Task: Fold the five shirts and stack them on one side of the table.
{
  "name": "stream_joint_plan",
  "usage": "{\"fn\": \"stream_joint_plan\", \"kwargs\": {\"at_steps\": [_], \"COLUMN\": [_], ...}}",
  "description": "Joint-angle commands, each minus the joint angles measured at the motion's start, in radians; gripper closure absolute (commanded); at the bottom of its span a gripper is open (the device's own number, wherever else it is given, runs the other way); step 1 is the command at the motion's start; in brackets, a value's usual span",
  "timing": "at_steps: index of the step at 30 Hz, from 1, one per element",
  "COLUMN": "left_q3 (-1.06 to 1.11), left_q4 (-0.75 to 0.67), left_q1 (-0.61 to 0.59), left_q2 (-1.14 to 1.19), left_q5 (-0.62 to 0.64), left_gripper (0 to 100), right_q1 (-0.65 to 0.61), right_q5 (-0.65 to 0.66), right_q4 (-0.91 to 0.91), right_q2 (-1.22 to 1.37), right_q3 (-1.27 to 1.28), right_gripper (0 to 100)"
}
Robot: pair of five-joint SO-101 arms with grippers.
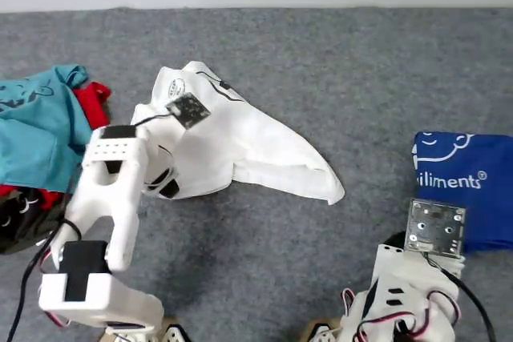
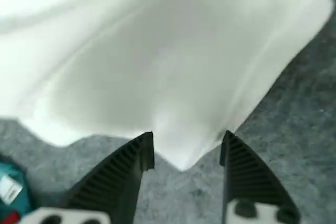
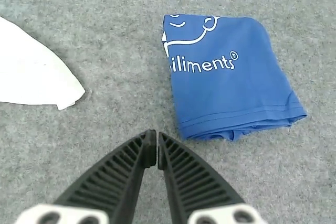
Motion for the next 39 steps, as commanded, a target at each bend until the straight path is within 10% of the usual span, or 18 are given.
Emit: {"fn": "stream_joint_plan", "kwargs": {"at_steps": [1,22,39], "left_q3": [0.016,-0.575,-0.572], "left_q4": [-0.048,0.373,0.502], "left_q1": [0.029,0.029,0.023], "left_q2": [-0.04,0.491,-0.038], "left_q5": [-0.008,0.061,0.203], "left_gripper": [79,95,99], "right_q1": [0.001,0.001,0.001], "right_q5": [0.011,0.009,0.009], "right_q4": [-0.015,-0.013,-0.013], "right_q2": [-0.002,-0.002,-0.002], "right_q3": [-0.002,-0.002,-0.002], "right_gripper": [98.7,98.7,98.7]}}
